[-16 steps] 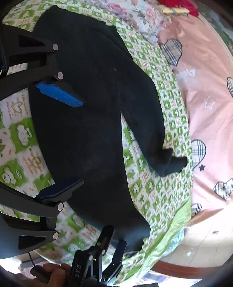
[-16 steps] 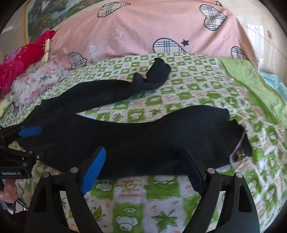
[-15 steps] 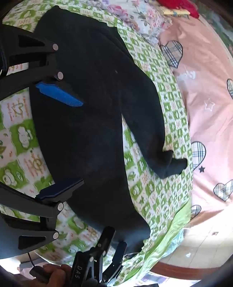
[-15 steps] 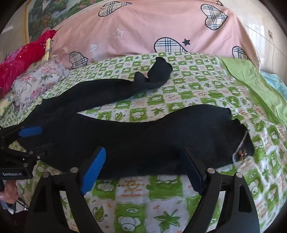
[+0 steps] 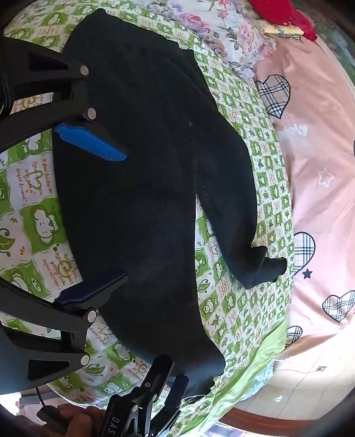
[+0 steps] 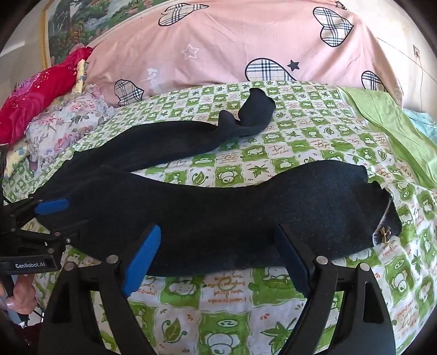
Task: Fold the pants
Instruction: 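Move both grippers toward the black pants lying on the bed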
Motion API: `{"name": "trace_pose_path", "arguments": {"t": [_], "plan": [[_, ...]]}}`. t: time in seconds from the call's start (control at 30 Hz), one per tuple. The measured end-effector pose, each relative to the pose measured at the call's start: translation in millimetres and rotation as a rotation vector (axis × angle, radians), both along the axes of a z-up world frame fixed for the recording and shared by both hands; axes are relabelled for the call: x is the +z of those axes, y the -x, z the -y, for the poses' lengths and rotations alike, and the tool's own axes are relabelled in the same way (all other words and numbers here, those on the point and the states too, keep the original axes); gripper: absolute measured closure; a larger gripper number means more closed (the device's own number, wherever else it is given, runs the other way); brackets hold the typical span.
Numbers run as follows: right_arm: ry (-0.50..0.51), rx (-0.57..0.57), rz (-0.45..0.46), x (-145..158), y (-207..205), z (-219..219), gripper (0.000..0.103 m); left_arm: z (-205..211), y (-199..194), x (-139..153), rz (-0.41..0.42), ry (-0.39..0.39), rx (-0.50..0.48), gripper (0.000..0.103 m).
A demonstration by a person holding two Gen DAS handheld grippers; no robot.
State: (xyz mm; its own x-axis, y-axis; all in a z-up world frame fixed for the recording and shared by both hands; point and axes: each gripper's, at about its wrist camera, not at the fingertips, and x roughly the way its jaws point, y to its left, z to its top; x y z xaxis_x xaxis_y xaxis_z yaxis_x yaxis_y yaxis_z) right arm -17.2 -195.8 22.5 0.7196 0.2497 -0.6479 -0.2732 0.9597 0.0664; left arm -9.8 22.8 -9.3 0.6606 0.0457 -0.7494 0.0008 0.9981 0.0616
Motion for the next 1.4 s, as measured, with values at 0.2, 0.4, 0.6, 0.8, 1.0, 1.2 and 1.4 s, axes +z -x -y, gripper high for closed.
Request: {"name": "trace_pose_path", "arguments": {"t": [0.2,0.4,0.6,0.8,1.0,1.2,1.4], "plan": [[0.005,0.003,0.004,-8,-1,-2,0.017,1,-1,-1,-0.005,0.004,0.001,0.020],[0.001,0.012,0.002,-10,-3,0,0.017,-1,0,0,0.000,0.006,0.004,0.020],[0.001,0.011,0.001,-8,-2,0,0.017,-3,0,1,0.003,0.011,0.005,0.020],[-0.007,-0.001,-0.001,-8,-4,1,0.017,-4,2,1,0.002,0.015,0.003,0.020],[-0.012,-0.012,-0.003,-9,-4,5,0.017,-4,2,1,0.003,0.016,0.001,0.020],[-0.015,-0.017,-0.005,-8,-4,8,0.017,-3,1,4,0.001,0.015,-0.006,0.020],[-0.018,-0.024,-0.006,-5,-4,14,0.017,1,-3,8,-0.003,0.019,-0.031,0.020]]}}
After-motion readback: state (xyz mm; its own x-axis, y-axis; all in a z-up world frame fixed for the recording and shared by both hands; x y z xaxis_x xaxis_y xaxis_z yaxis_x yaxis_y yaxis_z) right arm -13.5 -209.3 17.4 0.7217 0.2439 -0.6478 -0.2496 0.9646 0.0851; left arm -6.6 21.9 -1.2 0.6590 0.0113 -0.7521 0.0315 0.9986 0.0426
